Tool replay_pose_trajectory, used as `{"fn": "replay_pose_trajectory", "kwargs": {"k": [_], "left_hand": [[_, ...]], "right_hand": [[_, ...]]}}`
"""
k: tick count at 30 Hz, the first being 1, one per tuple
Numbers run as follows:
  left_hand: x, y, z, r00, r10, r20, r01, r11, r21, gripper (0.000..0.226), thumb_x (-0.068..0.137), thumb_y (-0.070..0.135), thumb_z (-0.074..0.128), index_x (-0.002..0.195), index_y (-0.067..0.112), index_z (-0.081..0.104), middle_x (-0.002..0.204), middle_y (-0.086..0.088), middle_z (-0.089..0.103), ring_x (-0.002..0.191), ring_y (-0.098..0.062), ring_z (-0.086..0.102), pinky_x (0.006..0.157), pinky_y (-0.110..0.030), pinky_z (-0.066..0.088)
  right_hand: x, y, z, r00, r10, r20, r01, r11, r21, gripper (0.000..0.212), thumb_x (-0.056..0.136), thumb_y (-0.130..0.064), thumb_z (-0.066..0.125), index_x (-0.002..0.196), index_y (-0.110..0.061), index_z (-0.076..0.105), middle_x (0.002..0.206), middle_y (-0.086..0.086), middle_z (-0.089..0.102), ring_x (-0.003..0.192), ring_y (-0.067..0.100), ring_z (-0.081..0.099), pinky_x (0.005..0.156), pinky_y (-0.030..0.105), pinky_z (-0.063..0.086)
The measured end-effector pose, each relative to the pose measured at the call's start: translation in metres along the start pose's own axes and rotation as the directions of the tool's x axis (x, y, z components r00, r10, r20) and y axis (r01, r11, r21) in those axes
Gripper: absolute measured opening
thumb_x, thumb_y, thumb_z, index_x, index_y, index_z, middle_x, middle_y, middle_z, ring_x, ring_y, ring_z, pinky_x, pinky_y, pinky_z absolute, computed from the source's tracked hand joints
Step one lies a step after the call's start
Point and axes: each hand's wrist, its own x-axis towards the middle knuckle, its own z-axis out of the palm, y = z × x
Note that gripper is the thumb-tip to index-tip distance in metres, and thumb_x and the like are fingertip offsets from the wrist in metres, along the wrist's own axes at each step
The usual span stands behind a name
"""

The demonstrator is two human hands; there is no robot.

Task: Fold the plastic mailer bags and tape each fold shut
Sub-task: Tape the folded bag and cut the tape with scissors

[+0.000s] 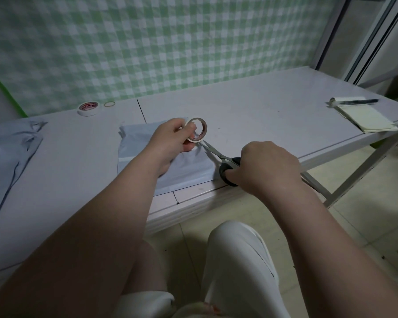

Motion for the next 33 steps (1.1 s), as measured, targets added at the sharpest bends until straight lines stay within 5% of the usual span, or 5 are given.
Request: {"fn": "replay_pose_trajectory", "kwargs": {"k": [7,10,15,21,33], "left_hand": [[-0.004,0.008,-0.002,0.998,-0.057,0.010,0.057,0.994,-0.098,0.015,0.097,0.017,0.052,0.084,0.014,0.058,0.081,-0.003,0.060,0.072,-0.013,0.058,0.063,-0.019,0.052],[-0.004,0.009,-0.004,0.993,-0.113,-0.025,0.108,0.983,-0.152,0.016,0.095,0.003,0.049,0.084,0.013,0.055,0.082,-0.006,0.059,0.073,-0.015,0.061,0.068,-0.024,0.056],[-0.007,0.011,-0.007,0.982,-0.172,-0.081,0.162,0.980,-0.114,0.023,0.090,-0.008,0.048,0.074,0.008,0.050,0.083,-0.012,0.058,0.076,-0.021,0.065,0.079,-0.033,0.058],[-0.010,0.009,-0.011,0.978,-0.179,-0.107,0.164,0.977,-0.135,0.024,0.090,-0.007,0.049,0.072,0.008,0.051,0.074,-0.009,0.059,0.073,-0.019,0.065,0.070,-0.027,0.059],[-0.013,0.013,-0.013,0.970,-0.223,-0.096,0.205,0.964,-0.171,0.022,0.089,-0.010,0.047,0.078,0.008,0.052,0.082,-0.012,0.060,0.073,-0.022,0.067,0.066,-0.026,0.059]], "right_hand": [[-0.001,0.002,-0.002,1.000,0.017,0.001,-0.017,0.999,0.043,0.034,0.076,-0.037,0.060,0.059,-0.014,0.042,0.062,0.001,0.045,0.052,0.017,0.040,0.048,0.022,0.024],[0.003,0.007,0.000,0.996,0.020,0.085,-0.045,0.953,0.300,0.041,0.075,-0.041,0.063,0.055,-0.010,0.046,0.052,0.001,0.050,0.054,0.021,0.046,0.047,0.023,0.029],[0.000,0.001,0.004,0.866,-0.161,0.473,-0.408,0.318,0.856,0.033,0.078,-0.047,0.066,0.068,-0.016,0.057,0.051,-0.003,0.048,0.035,0.007,0.026,0.034,0.016,0.020],[-0.014,-0.019,0.012,0.620,-0.442,0.648,-0.756,-0.115,0.645,0.034,0.062,-0.048,0.064,0.066,-0.016,0.052,0.048,-0.007,0.046,0.027,0.001,0.026,0.027,0.010,0.021],[-0.015,-0.025,0.014,0.590,-0.416,0.692,-0.807,-0.273,0.524,0.036,0.082,-0.045,0.059,0.068,-0.013,0.053,0.047,-0.006,0.048,0.026,0.001,0.030,0.028,0.009,0.023]]}}
